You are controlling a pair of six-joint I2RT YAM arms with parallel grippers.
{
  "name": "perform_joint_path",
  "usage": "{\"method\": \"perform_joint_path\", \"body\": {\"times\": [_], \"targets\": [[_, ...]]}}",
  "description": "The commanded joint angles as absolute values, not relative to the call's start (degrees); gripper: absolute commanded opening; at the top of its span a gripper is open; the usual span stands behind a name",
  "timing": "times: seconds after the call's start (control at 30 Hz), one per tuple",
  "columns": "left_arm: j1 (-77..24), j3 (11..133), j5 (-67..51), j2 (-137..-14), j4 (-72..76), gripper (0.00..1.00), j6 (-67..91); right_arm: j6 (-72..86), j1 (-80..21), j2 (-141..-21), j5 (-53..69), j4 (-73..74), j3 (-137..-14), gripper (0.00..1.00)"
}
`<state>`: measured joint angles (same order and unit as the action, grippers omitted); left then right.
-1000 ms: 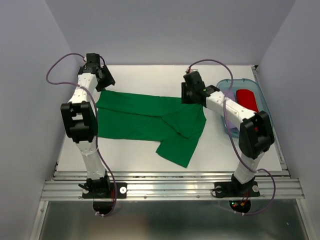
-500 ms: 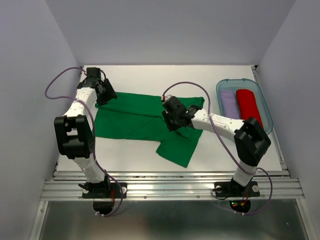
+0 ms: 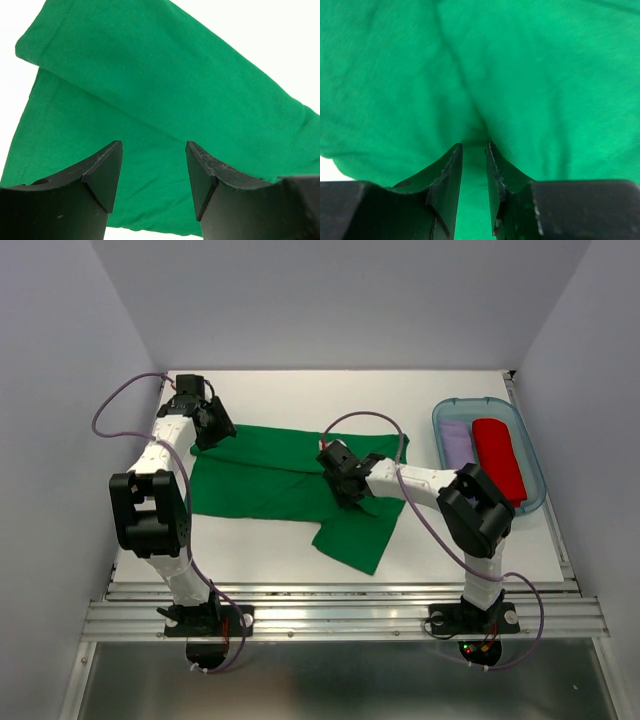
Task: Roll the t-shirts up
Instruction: Fold the T-shirt at the center of the board.
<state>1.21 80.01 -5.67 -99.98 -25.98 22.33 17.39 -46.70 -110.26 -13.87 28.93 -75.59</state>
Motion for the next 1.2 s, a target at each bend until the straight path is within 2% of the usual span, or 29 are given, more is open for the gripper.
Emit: {"method": "perform_joint_path", "body": {"times": [0.0,0.57,0.93,1.03,1.13,1.17], "targets": [[1.1,80.0,-4.7,-97.6,-25.7,0.65,21.8,17.3,-46.7,-110.7,-20.4,28.6,-78.2,0.31],[0.7,79.6,-4.6,-98.3,-25.6,0.65,21.7,15.8,-46.7,-113.6,-27.8,27.7,-81.3,0.38],[0.4,79.8,-4.3,-98.7,-25.7,0.65,21.6,15.1,-46.7,-115.0,-31.4,26.8,-81.7,0.38],[0.4,79.7,-4.3,-98.9,-25.7,0.65,21.6,15.1,-46.7,-115.3,-32.3,25.8,-81.3,0.34],[0.4,79.6,-4.2,-99.1,-25.7,0.65,21.7,15.2,-46.7,-115.8,-33.3,25.1,-81.3,0.25],[0.4,79.6,-4.2,-99.1,-25.6,0.65,21.7,15.2,-46.7,-115.8,-33.7,25.0,-81.4,0.17]]}}
